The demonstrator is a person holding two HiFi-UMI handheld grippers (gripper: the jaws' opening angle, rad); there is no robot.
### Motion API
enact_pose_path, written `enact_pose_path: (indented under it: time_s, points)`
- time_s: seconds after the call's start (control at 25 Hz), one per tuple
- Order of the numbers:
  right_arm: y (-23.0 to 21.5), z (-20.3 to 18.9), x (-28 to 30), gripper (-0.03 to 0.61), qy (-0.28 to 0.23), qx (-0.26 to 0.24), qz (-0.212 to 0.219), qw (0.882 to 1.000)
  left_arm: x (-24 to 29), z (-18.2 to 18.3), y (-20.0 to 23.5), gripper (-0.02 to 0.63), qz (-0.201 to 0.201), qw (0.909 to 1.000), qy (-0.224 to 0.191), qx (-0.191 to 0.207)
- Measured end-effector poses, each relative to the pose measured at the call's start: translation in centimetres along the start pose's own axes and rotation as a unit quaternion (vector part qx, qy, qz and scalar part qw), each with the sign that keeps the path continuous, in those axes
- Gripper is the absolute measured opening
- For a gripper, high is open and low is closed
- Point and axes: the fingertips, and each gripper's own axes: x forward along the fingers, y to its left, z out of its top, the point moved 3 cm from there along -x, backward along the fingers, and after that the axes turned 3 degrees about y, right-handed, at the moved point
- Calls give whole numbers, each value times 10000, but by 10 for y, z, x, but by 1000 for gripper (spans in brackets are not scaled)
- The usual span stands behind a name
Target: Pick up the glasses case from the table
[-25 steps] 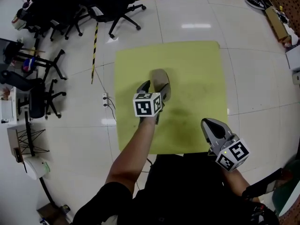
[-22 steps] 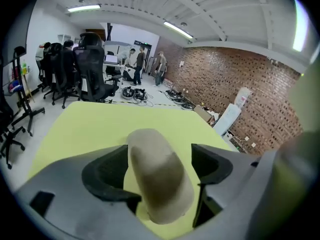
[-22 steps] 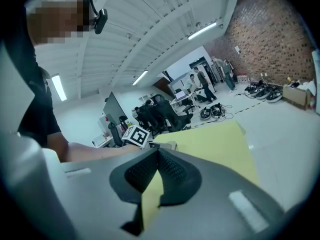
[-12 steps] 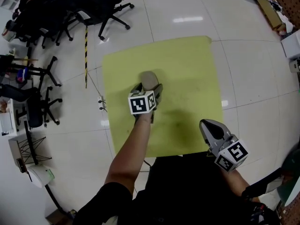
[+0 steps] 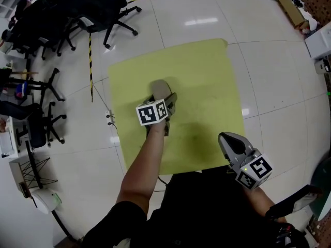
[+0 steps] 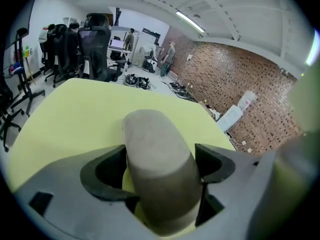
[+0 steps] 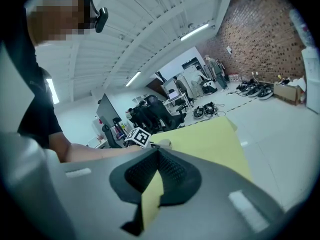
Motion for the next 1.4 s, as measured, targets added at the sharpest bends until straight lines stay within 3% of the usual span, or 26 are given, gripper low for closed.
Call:
enact_pose_path:
  time_s: [0.32,0.6,0.92,1.4]
  points:
    - [28,0,4,3,-76,-140,49,9999,-35,6,-15,423,-665,9962,-550,-77]
    - [76,-3,7,3,-157,-388,123,9990,-105,-3,-32,423,-1378,9866,-870,-13]
    - [134,-14,4,3,-306,-687,100,9971,-209,-18,-53,422,-2109,9668,-1393,378]
    - [221,-26,-3,3,-658,-1029,73,9925,-341,-48,-48,416,-2522,9425,-2132,523]
